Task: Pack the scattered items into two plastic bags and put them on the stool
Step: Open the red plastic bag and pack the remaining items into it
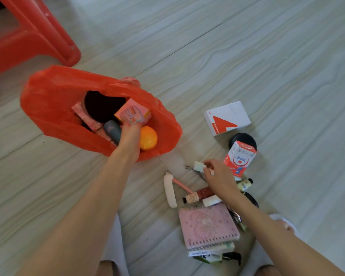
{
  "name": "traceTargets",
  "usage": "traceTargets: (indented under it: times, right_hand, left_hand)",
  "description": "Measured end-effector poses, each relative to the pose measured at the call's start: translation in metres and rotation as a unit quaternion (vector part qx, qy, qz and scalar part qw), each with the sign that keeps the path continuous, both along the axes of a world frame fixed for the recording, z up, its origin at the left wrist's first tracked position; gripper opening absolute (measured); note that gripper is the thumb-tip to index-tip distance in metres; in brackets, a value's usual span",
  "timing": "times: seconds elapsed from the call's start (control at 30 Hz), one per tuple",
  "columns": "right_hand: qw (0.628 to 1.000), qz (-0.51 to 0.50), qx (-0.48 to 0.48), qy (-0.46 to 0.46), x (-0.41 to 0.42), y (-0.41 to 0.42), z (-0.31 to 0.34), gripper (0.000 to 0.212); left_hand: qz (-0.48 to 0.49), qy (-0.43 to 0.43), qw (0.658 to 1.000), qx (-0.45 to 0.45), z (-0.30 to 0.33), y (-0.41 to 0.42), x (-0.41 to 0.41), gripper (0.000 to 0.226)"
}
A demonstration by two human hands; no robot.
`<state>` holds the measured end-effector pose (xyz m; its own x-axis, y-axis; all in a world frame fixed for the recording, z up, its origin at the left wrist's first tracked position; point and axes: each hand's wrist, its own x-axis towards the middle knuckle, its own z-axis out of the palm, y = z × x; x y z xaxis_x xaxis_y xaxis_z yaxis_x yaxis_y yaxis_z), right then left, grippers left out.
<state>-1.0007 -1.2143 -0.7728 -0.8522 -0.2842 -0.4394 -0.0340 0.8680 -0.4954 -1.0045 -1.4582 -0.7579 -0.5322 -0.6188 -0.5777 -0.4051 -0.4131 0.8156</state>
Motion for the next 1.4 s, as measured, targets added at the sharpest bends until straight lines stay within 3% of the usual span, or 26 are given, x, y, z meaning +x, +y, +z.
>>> traceTargets:
  times: [0.07, 0.2, 0.3, 0.43, 0.6, 0.7, 0.77, 0.9, 1.03, 1.1, 1.23, 1.4]
  right_hand:
    - [0.993, 0.083, 0.054, 0.060, 0.000, 0.014, -0.012, 0.033]
    - [0.978, 0.135, 0.121, 0.105, 0.003, 0.025, -0.027, 0.037]
    - [0.946, 0.188, 0.214, 0.156, 0.009, 0.024, -0.033, 0.035]
    - [0.930, 0.215, 0.234, 0.184, 0.007, 0.022, -0.031, 0.034]
    - [0.958, 0.221, 0.123, 0.136, 0.013, 0.012, -0.019, 0.032]
    - [0.989, 0.128, 0.033, 0.057, 0.019, -0.005, -0.001, 0.048]
    - [0.995, 0.098, 0.002, 0.022, 0.020, -0.016, 0.014, 0.054]
    - [0.993, 0.006, -0.091, -0.076, 0.016, -0.025, 0.031, 0.029]
    - [0.936, -0.132, -0.227, -0.234, 0.015, -0.038, 0.038, 0.019]
    - [0.890, -0.199, -0.277, -0.302, 0.014, -0.054, 0.038, 0.010]
    - [0.814, -0.254, -0.346, -0.392, 0.005, -0.094, 0.039, 0.012]
    - [0.822, -0.307, -0.361, -0.317, -0.007, -0.135, 0.031, 0.024]
  left_hand:
    - [-0.068, -0.043, 0.993, -0.088, -0.009, 0.008, 0.014, 0.069]
    - [-0.043, -0.041, 0.960, -0.272, -0.004, 0.043, 0.056, 0.040]
    - [-0.052, -0.128, 0.962, -0.236, -0.017, 0.087, 0.090, 0.031]
    - [-0.276, -0.277, 0.908, -0.150, -0.050, 0.128, 0.117, 0.054]
    - [-0.331, -0.303, 0.870, -0.203, -0.058, 0.122, 0.110, 0.035]
    - [-0.352, -0.326, 0.854, -0.204, -0.061, 0.114, 0.101, 0.034]
    - [-0.342, -0.326, 0.861, -0.189, -0.059, 0.113, 0.097, 0.032]
    - [-0.216, -0.225, 0.947, -0.072, -0.042, 0.105, 0.096, 0.026]
    - [-0.083, -0.112, 0.990, -0.016, -0.007, 0.081, 0.100, 0.027]
    - [-0.047, -0.061, 0.997, -0.013, 0.007, 0.067, 0.095, 0.028]
    - [0.011, -0.031, 0.999, -0.013, 0.013, 0.038, 0.069, 0.033]
    - [0.066, -0.073, 0.995, -0.031, 0.008, 0.012, 0.040, 0.031]
